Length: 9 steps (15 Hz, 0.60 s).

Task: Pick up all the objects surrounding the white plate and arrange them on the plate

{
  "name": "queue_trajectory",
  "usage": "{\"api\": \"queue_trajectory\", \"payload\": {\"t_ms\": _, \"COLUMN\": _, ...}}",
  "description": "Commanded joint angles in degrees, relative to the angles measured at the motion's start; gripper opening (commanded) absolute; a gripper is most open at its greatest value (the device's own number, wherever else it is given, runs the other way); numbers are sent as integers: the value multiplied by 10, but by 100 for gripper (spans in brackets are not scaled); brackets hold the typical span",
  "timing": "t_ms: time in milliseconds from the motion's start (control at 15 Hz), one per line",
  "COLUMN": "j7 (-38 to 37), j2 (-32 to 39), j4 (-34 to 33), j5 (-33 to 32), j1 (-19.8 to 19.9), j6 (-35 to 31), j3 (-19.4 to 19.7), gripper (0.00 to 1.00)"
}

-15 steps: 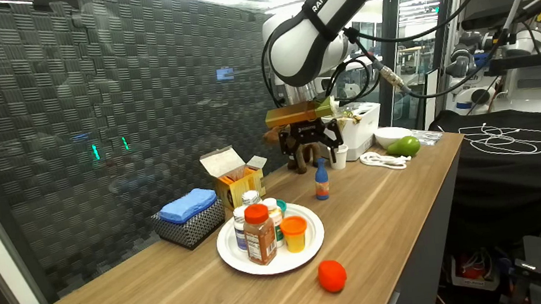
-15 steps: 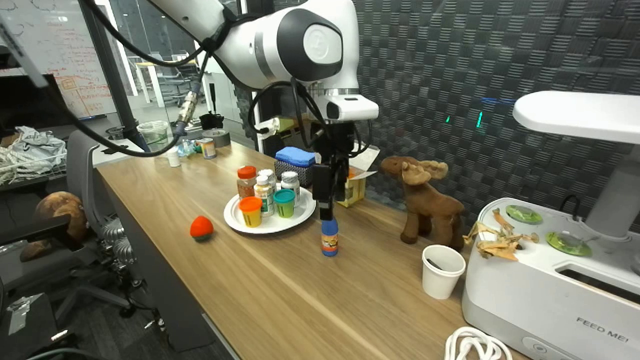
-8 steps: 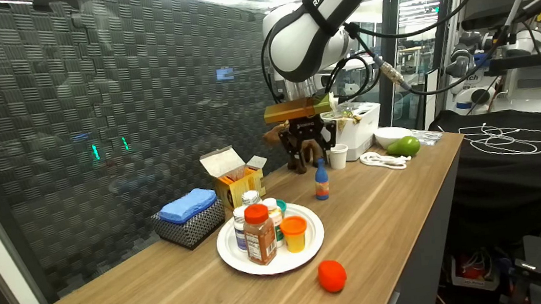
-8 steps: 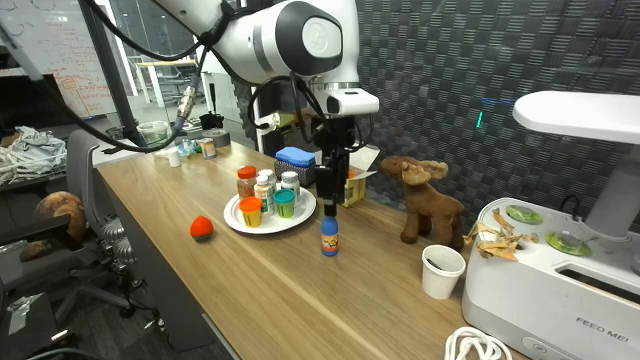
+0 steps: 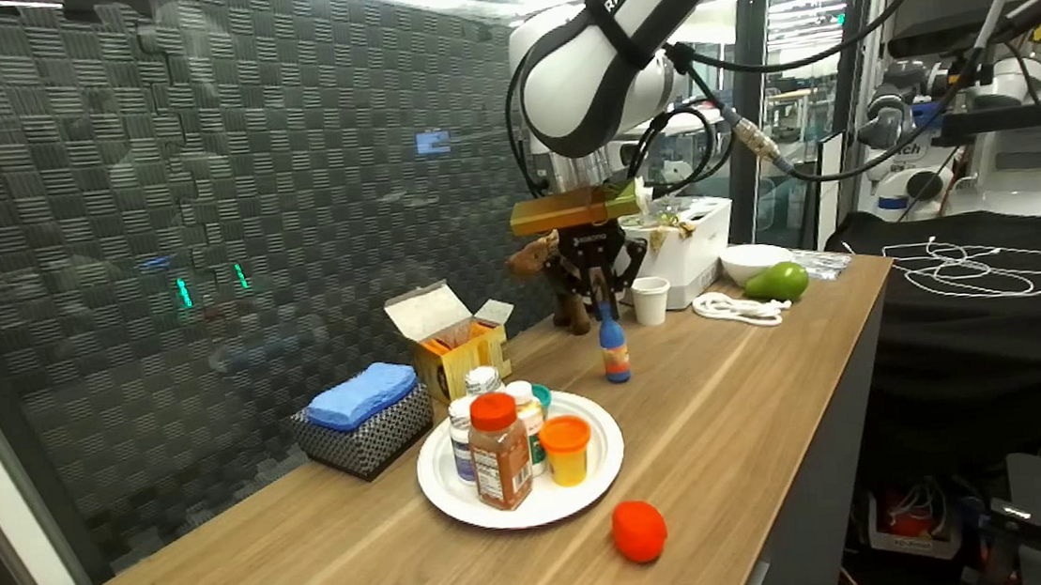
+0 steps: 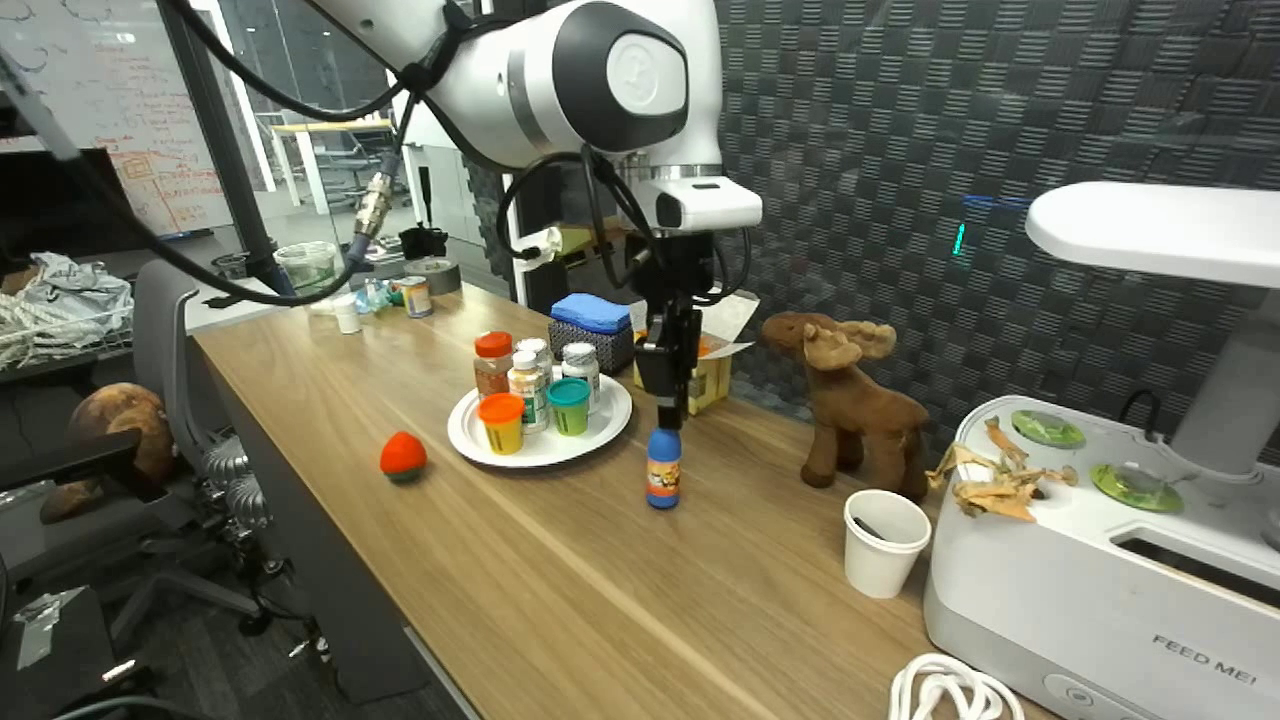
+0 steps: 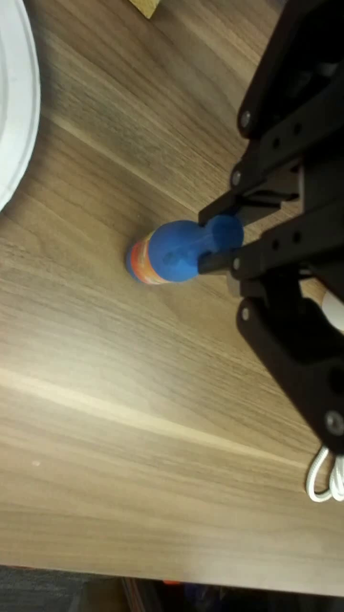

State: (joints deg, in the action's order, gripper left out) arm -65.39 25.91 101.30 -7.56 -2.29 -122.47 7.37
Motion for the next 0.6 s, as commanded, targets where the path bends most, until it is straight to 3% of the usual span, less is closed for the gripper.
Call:
{"api": "queue_trajectory", "payload": {"t_ms": 0, "j7": -10, "j2": -42, "j4": 32, "j5": -5, "j1": -8, "j6": -23, "j3": 5, "gripper": 9}}
{"api": "queue_trajectory", "payload": {"t_ms": 333, "j7": -7, "j2": -121, "j4": 90, "j5": -58, "j1": -31, "j6": -38, "j3": -3, "gripper": 9}}
{"api": "queue_trajectory", "payload": {"t_ms": 533, "j7": 3, "j2": -163, "j4": 137, "j5": -35, "j1": -32, "j6": -74, "j3": -28, "gripper": 9}}
